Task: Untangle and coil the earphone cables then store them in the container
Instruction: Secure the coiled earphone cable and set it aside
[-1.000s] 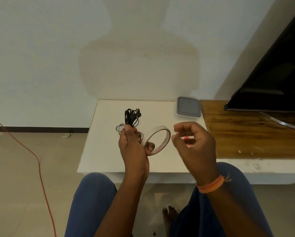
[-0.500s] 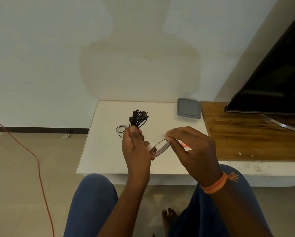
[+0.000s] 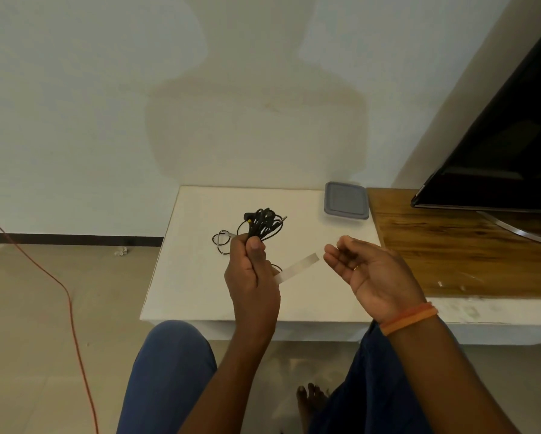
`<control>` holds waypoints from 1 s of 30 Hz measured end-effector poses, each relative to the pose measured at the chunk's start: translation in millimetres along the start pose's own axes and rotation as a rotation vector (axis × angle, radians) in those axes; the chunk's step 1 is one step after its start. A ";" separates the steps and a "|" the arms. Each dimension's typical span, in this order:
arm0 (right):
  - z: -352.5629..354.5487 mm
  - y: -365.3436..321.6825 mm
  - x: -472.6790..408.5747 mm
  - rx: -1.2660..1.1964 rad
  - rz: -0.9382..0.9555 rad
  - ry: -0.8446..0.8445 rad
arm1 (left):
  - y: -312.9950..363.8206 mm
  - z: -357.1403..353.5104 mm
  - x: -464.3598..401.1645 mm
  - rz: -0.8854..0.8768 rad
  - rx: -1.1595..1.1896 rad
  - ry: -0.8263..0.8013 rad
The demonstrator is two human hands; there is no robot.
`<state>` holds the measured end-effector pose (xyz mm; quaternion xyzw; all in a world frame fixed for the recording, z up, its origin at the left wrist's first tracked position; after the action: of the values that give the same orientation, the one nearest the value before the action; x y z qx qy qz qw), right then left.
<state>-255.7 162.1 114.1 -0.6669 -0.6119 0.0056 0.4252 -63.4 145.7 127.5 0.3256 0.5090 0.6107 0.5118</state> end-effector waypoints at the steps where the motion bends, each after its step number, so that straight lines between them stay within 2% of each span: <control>1: 1.8 1.8 -1.9 -0.024 -0.031 0.008 | -0.9 -1.3 0.1 -0.008 -0.012 -0.011; 6: 10.8 -11.1 -15.3 -0.114 -0.077 0.087 | -3.8 -4.3 0.5 -0.054 -0.019 -0.075; 10: 16.8 -22.0 -23.2 -0.111 -0.051 0.112 | -11.3 -14.5 2.6 -0.095 -0.062 -0.205; 14: 11.0 -21.5 -26.8 0.003 0.004 0.046 | -37.0 -25.2 4.7 0.053 -0.041 -0.267; 25: -21.7 -10.2 -20.3 0.490 0.189 -0.108 | -65.3 -35.1 1.8 0.153 -0.112 -0.231; 30: -23.7 -2.4 -22.4 0.562 0.220 -0.127 | -67.6 -35.9 -1.4 0.188 -0.126 -0.170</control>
<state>-250.8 130.2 119.0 -0.5839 -0.5356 0.2622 0.5508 -76.1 131.2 53.5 0.3897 0.3918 0.6567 0.5132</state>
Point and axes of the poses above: each hand's wrist, its own x-axis away from the middle knuckle, its own z-axis out of the back of the hand, y = z × x, the point moved 7 cm from there along -x, towards the middle knuckle, and after that the axes turned 14 degrees about -x, right-handed, at the moved point
